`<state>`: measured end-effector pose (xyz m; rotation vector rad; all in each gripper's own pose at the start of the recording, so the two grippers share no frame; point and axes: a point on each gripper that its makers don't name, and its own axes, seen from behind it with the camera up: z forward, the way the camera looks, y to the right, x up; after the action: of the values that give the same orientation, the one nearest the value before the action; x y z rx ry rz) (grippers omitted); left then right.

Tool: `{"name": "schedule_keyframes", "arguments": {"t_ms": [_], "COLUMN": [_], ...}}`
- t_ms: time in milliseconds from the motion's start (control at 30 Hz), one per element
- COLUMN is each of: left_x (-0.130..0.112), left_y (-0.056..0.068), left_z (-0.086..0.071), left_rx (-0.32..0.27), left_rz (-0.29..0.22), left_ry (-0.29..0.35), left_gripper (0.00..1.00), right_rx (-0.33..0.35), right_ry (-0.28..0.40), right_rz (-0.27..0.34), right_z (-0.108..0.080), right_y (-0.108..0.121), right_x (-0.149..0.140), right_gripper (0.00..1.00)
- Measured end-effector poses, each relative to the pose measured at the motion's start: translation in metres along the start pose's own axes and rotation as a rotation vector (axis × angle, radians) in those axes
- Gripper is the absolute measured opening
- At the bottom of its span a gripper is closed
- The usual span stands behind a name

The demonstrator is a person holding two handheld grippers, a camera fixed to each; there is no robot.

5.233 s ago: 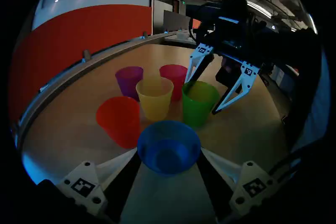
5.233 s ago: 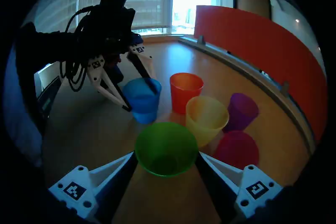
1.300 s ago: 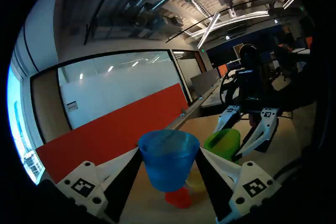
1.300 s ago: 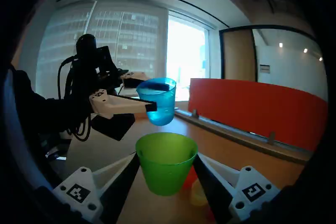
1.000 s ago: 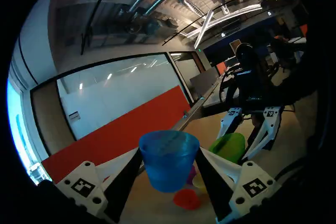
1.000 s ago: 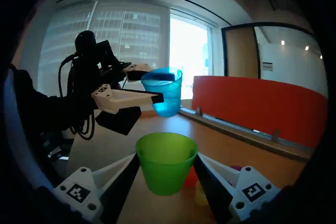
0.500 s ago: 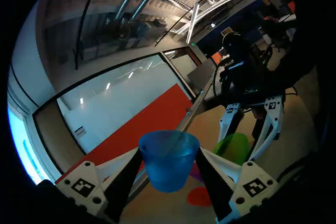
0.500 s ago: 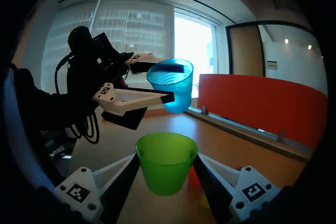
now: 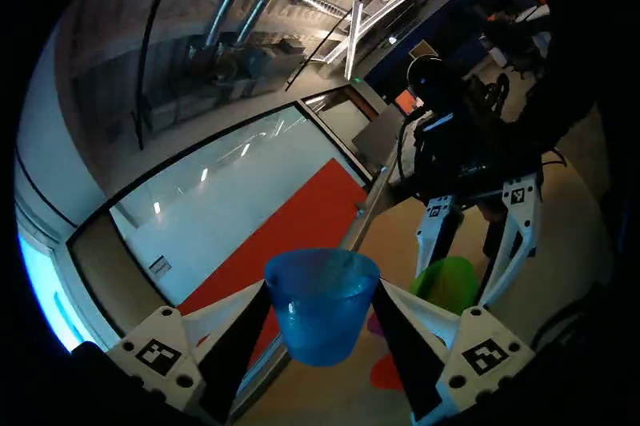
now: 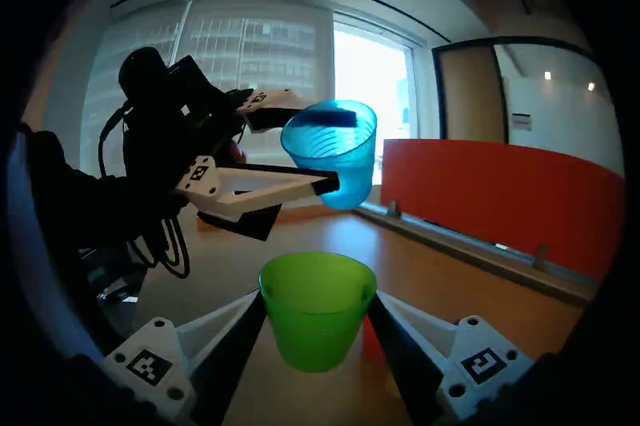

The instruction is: Pour water

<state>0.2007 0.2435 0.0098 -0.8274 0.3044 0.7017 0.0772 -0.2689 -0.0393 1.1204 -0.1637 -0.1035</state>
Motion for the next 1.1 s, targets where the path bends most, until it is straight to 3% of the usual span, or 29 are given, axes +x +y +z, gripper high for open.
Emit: {"name": "schedule_keyframes", "arguments": {"t_ms": [1100], "left_x": [0.016], "left_y": [0.002], "left_z": [0.015], "left_rx": [0.007], "left_rz": [0.223], "left_ry": [0.011], "left_gripper": [0.85], "right_rx": [0.000], "right_ry": [0.016], "right_rz": [-0.005], "right_z": [0.002], "right_y": [0.005], "right_x": [0.008], "right_gripper": [0.90]}}
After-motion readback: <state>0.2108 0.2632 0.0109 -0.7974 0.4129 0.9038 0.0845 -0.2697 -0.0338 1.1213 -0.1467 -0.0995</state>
